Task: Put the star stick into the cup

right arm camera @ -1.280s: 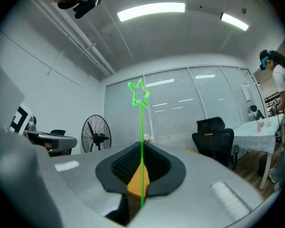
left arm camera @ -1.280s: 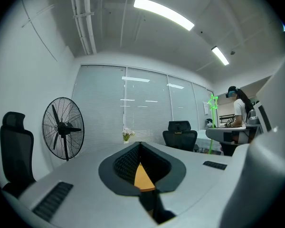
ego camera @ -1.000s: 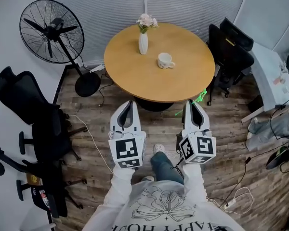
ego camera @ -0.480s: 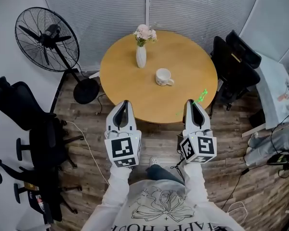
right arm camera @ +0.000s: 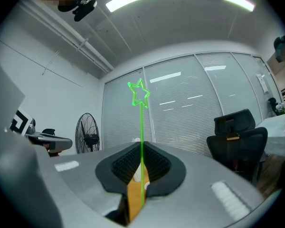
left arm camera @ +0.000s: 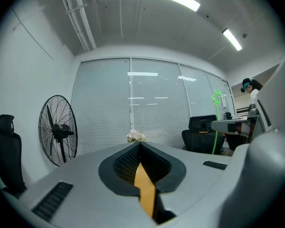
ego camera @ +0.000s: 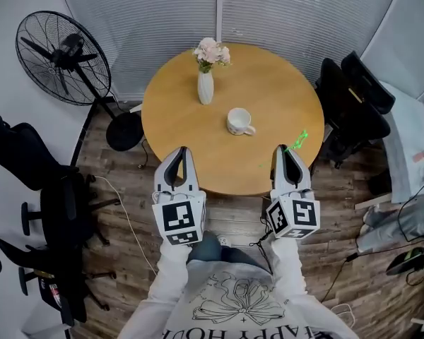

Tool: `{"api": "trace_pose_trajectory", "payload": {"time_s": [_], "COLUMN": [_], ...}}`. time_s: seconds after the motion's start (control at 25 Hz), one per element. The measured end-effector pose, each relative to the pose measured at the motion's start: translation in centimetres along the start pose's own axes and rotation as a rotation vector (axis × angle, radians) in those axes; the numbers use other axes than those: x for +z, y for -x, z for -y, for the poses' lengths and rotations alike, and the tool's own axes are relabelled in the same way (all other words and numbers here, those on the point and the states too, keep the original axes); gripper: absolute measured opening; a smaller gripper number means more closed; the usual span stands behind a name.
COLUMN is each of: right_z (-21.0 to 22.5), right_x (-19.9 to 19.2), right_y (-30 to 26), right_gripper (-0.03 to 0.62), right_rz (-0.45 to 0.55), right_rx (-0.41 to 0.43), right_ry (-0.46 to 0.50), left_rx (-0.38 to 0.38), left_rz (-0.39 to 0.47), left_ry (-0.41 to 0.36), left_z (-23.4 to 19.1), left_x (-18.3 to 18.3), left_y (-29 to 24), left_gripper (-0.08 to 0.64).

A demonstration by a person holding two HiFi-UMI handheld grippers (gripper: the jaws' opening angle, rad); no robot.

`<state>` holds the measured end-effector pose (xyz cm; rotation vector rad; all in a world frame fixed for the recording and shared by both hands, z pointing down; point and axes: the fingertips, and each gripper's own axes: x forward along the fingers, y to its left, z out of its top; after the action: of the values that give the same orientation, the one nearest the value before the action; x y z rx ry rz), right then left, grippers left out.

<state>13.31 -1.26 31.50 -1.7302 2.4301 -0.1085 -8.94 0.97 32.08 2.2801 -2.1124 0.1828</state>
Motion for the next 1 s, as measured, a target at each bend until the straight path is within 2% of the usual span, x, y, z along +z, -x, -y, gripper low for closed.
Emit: {"api": "trace_pose_trajectory", "payload": {"time_s": [0.48, 1.0], "right_z": [2.6, 4.8], "right_x": [-2.0, -4.6], "right_y": [-7.8, -19.0], "right_gripper": [0.026, 0.026], "right_rz": [-0.031, -0.049], "right_rx": [-0.003, -0.047], "right_ry": [-0.007, -0.023], "left_rx": [-0.004, -0.119], "left_rz": [-0.042, -0.091], "left_ry": [0.002, -0.003], "left_z": [-0.9, -2.0], "left_x": [-1.3, -2.6], "left_y": [-8.7, -21.8], "left_gripper": [0.006, 0.006]}}
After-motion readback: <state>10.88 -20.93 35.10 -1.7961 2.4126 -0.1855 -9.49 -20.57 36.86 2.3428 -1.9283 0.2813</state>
